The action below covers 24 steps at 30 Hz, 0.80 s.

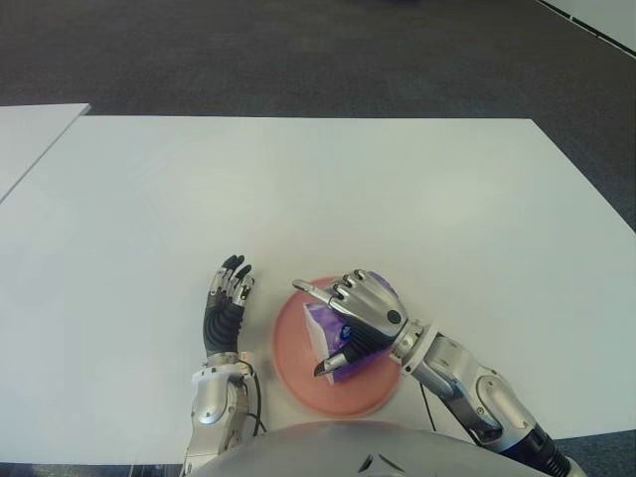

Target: Put the tissue paper into the plate.

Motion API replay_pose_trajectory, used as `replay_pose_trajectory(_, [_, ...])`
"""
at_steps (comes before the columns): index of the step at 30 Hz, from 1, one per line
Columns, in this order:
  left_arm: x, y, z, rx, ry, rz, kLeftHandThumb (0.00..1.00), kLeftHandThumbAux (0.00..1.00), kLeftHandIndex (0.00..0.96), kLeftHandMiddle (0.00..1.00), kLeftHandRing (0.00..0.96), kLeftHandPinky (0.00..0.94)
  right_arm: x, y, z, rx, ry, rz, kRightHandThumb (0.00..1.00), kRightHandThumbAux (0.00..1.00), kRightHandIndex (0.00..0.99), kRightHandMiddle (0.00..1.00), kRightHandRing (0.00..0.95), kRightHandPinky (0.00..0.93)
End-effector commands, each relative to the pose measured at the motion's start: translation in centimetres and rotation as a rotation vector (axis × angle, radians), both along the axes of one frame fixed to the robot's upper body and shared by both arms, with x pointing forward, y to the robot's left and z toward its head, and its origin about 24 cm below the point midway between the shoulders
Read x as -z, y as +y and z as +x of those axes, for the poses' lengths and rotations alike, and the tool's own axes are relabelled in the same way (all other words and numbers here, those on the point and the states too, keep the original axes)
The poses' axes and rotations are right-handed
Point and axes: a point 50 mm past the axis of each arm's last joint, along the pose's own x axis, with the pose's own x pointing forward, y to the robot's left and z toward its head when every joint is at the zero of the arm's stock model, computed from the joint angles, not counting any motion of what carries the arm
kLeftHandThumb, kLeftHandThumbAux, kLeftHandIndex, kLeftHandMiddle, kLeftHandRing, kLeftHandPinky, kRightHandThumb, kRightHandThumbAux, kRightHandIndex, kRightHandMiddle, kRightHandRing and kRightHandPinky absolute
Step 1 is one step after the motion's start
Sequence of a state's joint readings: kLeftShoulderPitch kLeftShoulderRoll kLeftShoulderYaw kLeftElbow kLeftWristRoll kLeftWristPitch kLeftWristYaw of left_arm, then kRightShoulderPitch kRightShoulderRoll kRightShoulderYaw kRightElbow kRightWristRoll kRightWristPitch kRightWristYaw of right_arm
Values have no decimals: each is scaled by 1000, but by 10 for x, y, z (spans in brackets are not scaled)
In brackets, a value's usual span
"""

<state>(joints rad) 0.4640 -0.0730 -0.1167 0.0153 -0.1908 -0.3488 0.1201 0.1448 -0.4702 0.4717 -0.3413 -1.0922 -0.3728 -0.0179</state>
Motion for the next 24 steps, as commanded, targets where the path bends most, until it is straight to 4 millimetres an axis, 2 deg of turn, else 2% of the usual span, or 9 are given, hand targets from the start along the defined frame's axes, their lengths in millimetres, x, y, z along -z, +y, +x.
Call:
replay_pose_trajectory(1, [10,-15,2,16,48,-57,307,602,154,140,152,147,3,-4,2,-4,4,4,141,339,0,0,0,0])
replay_pose_trajectory(6, [11,-16,2,15,40,-31,289,594,134,108,108,104,1,-5,2,-11,-17,15,162,325,0,0,0,0])
replay_pose_trajectory(18, [13,-18,2,-14,59,-46,280,585,108,90,81,83,0,-5,3,-5,-32,60,162,314,0,0,0,0])
replay_pose_trajectory(24, [12,-19,2,-24,70,-65,290,580,98,79,59,40,-1,-5,2,5,-29,76,171,314,0,0,0,0])
